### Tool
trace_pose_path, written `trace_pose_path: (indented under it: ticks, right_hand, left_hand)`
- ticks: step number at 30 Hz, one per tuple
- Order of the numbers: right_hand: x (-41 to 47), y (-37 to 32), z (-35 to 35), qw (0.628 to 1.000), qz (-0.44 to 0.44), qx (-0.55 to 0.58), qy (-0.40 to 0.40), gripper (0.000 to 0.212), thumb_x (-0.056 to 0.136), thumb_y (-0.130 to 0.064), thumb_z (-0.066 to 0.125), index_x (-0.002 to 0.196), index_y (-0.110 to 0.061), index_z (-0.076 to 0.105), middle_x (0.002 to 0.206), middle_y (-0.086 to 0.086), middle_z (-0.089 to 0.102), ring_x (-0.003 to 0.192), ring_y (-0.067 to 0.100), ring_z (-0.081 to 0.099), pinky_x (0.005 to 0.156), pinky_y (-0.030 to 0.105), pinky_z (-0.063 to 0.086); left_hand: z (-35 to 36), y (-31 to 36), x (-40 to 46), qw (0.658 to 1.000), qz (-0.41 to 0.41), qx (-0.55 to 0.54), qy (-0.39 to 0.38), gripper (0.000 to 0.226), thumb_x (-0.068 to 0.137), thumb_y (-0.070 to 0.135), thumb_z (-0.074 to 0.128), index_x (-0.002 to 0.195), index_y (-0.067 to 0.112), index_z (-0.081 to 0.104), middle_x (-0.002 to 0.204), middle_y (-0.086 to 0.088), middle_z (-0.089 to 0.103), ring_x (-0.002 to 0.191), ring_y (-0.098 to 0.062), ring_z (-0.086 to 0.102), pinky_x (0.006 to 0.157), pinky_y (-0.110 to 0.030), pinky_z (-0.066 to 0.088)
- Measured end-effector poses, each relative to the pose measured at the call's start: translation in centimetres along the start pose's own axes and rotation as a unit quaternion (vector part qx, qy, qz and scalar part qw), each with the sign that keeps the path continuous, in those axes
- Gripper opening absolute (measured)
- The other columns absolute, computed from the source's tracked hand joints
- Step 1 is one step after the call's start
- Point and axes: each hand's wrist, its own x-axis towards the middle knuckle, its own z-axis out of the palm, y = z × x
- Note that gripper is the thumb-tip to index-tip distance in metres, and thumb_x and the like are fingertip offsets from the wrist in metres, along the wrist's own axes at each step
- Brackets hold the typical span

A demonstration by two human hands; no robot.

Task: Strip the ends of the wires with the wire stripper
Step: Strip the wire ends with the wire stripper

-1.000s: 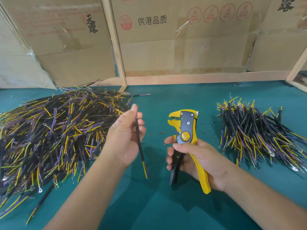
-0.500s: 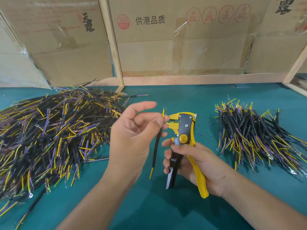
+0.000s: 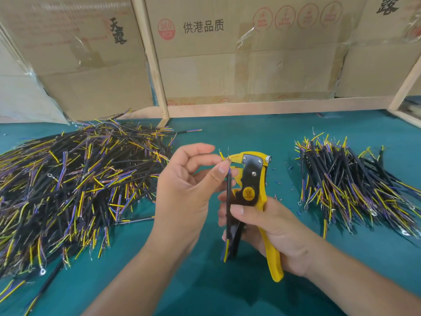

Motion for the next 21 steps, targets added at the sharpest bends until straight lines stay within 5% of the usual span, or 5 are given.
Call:
trace_pose_path:
  ticks: [8, 16, 21]
  right_hand:
    - [-0.1, 0.6, 0.6, 0.999, -0.044, 0.012, 0.009, 0.017, 0.079, -0.018, 0.075, 0.095, -0.014, 0.078, 0.074, 0.010, 0.060, 0.070, 0.025, 0.061, 0.073, 0.037, 0.056]
    - [-0.3, 0.6, 0.9, 0.997, -0.060, 0.048, -0.004, 0.016, 0.077, -0.023, 0.077, 0.089, -0.013, 0.074, 0.072, 0.006, 0.058, 0.071, 0.025, 0.060, 0.073, 0.040, 0.055]
    - [-0.4, 0.5, 1.2, 0.996, -0.051, 0.068, -0.011, 0.010, 0.079, -0.021, 0.074, 0.083, -0.012, 0.072, 0.073, 0.008, 0.057, 0.071, 0.023, 0.058, 0.070, 0.037, 0.056]
  left_hand:
    - [0.1, 0.0, 0.0, 0.997, -0.061, -0.043, 0.003, 0.026, 0.081, 0.011, 0.071, 0.104, 0.010, 0.060, 0.080, -0.005, 0.070, 0.075, -0.022, 0.069, 0.058, -0.027, 0.053]
    - [-0.2, -0.1, -0.2, 0.987, -0.125, -0.096, 0.015, 0.013, 0.092, 0.001, 0.061, 0.102, 0.008, 0.059, 0.077, -0.009, 0.068, 0.074, -0.024, 0.071, 0.052, -0.026, 0.056]
    - [-0.1, 0.1, -0.3, 0.971, -0.217, -0.104, -0.001, 0.023, 0.083, 0.013, 0.067, 0.102, 0.019, 0.054, 0.087, -0.014, 0.073, 0.057, -0.020, 0.063, 0.041, -0.028, 0.040]
